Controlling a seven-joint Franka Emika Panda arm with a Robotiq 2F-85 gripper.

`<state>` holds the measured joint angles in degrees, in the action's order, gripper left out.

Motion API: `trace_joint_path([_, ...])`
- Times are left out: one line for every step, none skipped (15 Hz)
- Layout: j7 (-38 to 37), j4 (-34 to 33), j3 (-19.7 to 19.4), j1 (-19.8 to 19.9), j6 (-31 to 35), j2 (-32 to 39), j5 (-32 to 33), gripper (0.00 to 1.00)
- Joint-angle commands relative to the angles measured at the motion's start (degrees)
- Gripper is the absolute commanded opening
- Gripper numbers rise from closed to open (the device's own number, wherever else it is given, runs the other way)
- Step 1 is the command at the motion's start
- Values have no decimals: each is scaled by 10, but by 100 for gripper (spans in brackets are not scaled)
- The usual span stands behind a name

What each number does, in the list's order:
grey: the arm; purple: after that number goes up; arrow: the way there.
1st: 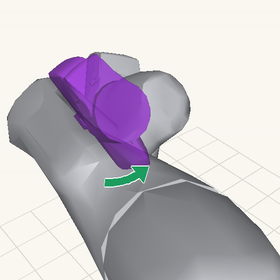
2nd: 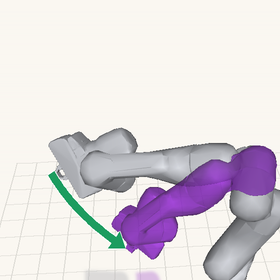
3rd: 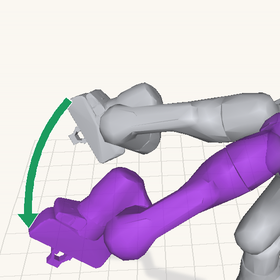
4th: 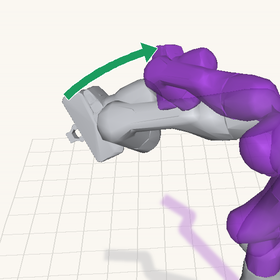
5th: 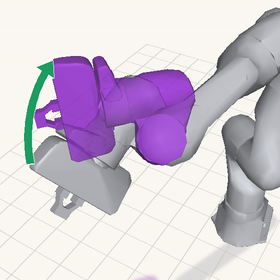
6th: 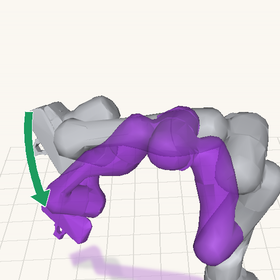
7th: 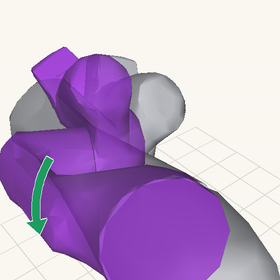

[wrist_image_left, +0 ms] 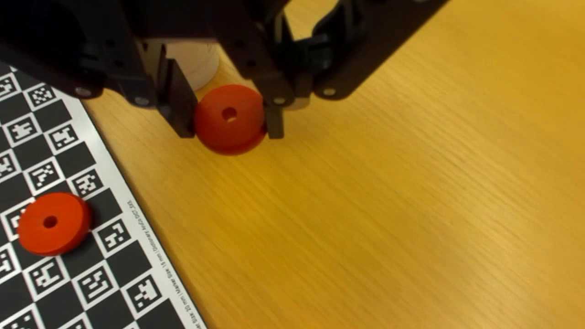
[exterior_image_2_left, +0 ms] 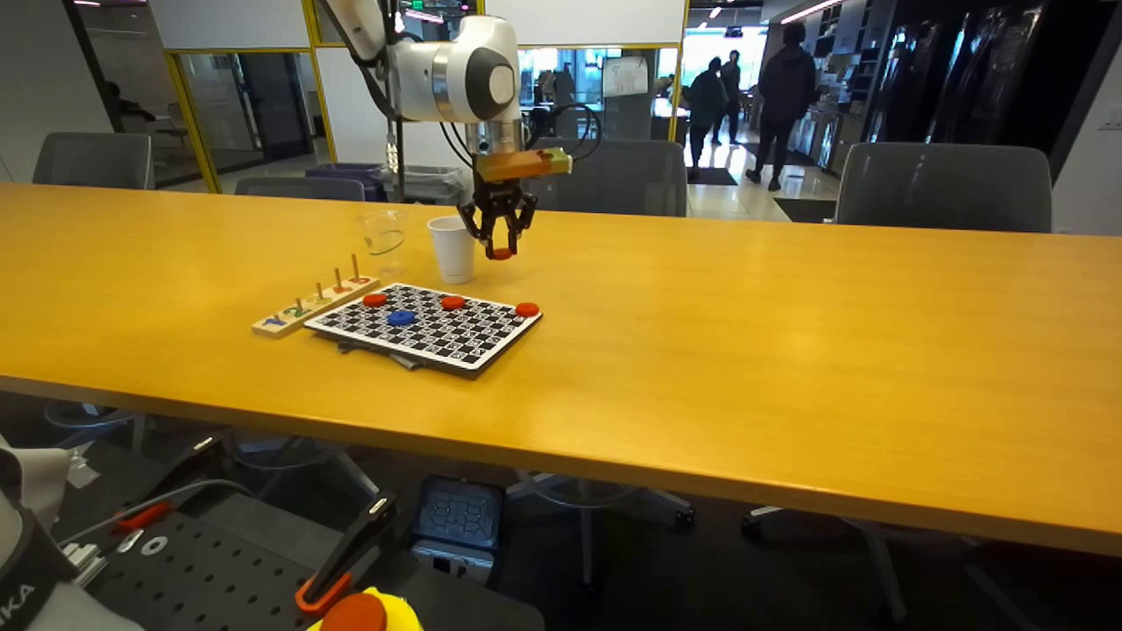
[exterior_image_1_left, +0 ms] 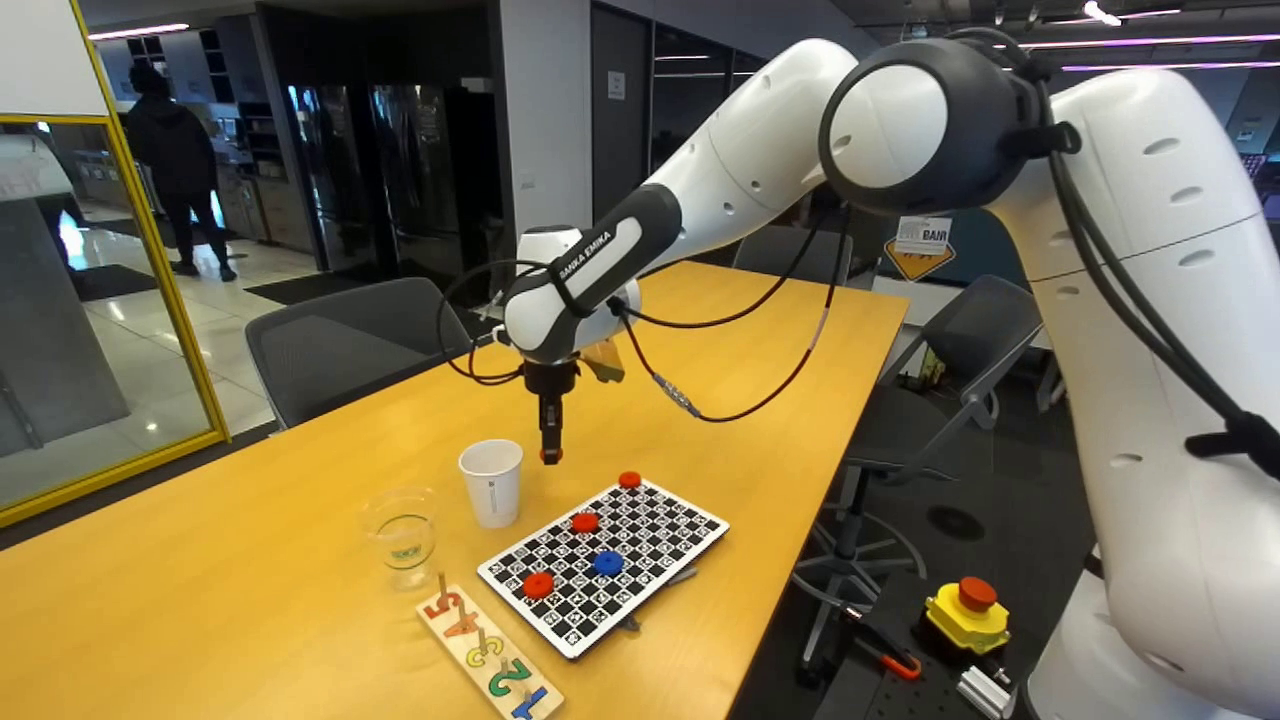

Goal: Put the blue ring in the clear cup and the orange rings in the white cup

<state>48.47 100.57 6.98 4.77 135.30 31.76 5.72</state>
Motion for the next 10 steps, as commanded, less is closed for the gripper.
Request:
trace_joint_path([-7, 69, 2, -11, 1, -91, 2, 17])
trace_joint_path([-11, 75, 4, -16, -2, -105, 3, 17])
trace_joint_path([-19, 78, 3, -25, -3, -114, 7, 17])
trace_joint_path([-19, 84, 5, -31, -5, -126, 6, 17])
trace_joint_path([-23, 84, 7, -39, -8, -131, 6, 17])
trace_joint_path([-22, 85, 11, -45, -8, -136, 3, 17])
trace_joint_path([-21, 84, 15, -50, -8, -139, 0, 17])
trace_joint_path([-23, 84, 17, -56, -9, -140, 0, 17])
trace_joint_path([-24, 80, 19, -62, -11, -139, 0, 17])
trace_joint_path([-26, 76, 21, -67, -15, -136, 0, 17])
